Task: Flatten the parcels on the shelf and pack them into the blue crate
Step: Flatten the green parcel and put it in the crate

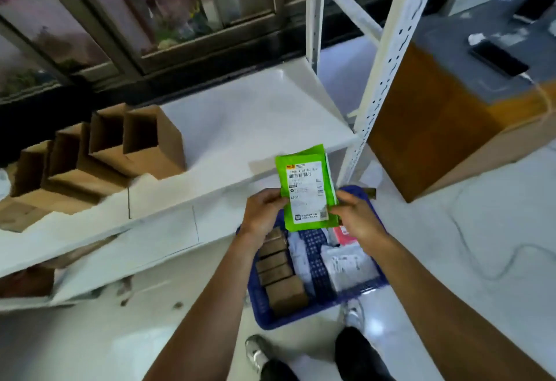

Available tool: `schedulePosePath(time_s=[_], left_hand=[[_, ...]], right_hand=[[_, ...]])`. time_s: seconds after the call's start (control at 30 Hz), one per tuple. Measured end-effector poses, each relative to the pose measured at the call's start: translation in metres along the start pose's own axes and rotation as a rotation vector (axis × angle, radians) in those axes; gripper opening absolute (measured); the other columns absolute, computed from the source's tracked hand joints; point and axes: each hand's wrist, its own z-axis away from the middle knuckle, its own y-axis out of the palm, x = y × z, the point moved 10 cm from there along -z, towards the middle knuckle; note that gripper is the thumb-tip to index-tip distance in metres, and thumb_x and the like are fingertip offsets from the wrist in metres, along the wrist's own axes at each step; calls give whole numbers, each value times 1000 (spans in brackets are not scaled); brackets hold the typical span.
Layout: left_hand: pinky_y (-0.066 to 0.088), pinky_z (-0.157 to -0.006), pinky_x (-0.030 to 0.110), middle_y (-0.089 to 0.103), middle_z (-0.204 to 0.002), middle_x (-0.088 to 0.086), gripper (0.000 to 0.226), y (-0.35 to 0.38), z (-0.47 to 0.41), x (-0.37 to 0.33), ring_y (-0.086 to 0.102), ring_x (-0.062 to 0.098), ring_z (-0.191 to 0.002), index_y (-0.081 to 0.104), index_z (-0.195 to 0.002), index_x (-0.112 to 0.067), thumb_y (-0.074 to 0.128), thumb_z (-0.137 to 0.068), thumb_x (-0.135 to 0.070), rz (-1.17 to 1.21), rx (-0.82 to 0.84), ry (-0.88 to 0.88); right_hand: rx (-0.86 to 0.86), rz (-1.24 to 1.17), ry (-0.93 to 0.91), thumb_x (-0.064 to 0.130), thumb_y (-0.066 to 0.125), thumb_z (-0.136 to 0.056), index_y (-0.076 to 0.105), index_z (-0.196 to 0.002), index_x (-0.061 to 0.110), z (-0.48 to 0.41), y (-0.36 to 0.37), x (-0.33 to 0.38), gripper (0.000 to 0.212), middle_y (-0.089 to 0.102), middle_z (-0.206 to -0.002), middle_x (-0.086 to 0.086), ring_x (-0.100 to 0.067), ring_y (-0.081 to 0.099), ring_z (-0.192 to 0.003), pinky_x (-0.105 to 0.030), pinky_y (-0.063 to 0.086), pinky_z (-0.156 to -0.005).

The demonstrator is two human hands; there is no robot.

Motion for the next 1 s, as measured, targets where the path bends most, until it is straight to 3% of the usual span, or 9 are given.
schedulePosePath(time_s=[0.13, 0.23, 0.33, 0.43, 0.5, 0.67, 0.77, 0.87, 1.0], left_hand=[[49, -58, 16, 72, -76, -3, 14, 40, -12, 48, 64, 1, -61, 72, -91, -7, 64, -91, 5, -76, 78, -76], [53, -62, 30, 71, -75, 7, 12, 71, -26, 93, 63, 16, -60, 71, -89, -10, 63, -93, -1, -126, 133, -160], [51, -55, 23, 66, -73, 4, 10, 95, -37, 129, 61, 8, -54, 65, -94, -7, 59, -95, 1, -160, 153, -196], [52, -55, 21, 64, -74, 3, 9, 118, -52, 167, 61, 11, -59, 64, -94, -7, 58, -96, 0, -167, 181, -242], [51, -54, 19, 63, -72, 1, 15, 135, -67, 196, 61, 12, -58, 62, -88, -10, 57, -97, 1, -160, 184, -283], [55, -52, 23, 66, -75, 10, 14, 171, -105, 283, 64, 13, -52, 62, -91, -9, 59, -95, 4, -110, 162, -410], [56, -56, 25, 67, -78, 12, 10, 196, -131, 337, 66, 15, -56, 61, -97, -7, 58, -97, 2, -103, 164, -463], [57, -58, 29, 66, -78, 13, 13, 218, -159, 390, 67, 15, -55, 61, -90, -9, 58, -97, 2, -104, 155, -504], [57, -53, 26, 64, -69, 11, 18, 258, -198, 454, 63, 11, -43, 59, -87, -7, 55, -96, 8, -58, 147, -544]], right_hand=[[-58, 2, 89, -14, 55, -84, 72, -113, 15, 2, -32, -45, 45, 75, -102, 2, -10, 70, -87, -19, 58, -74], [-73, 33, 163, -9, 59, -78, 76, -102, 22, -7, -54, -86, 43, 77, -102, 6, -18, 71, -98, -35, 57, -89], [-122, -3, 241, -3, 61, -72, 78, -95, 22, -18, -74, -129, 37, 76, -101, 3, -23, 70, -99, -41, 55, -91], [-190, -122, 357, -9, 56, -86, 70, -108, 7, -32, -91, -182, 30, 72, -94, -9, -27, 67, -84, -40, 54, -83], [-210, -200, 425, -5, 55, -92, 66, -106, 8, -41, -101, -217, 22, 69, -94, -14, -27, 64, -83, -34, 53, -77], [-268, -397, 486, 0, 50, -98, 64, -90, 12, -72, -122, -300, 20, 67, -65, -4, -23, 58, -72, -31, 48, -76], [-304, -444, 540, 1, 46, -100, 61, -92, 8, -100, -133, -351, 19, 66, -74, -10, -24, 59, -74, -31, 50, -72], [-335, -483, 591, 6, 43, -103, 59, -99, 7, -133, -141, -406, 17, 65, -88, -16, -28, 62, -80, -34, 50, -72], [-299, -385, 651, 8, 47, -102, 61, -92, 8, -184, -151, -470, 17, 68, -77, -12, -26, 62, -74, -35, 47, -69]])
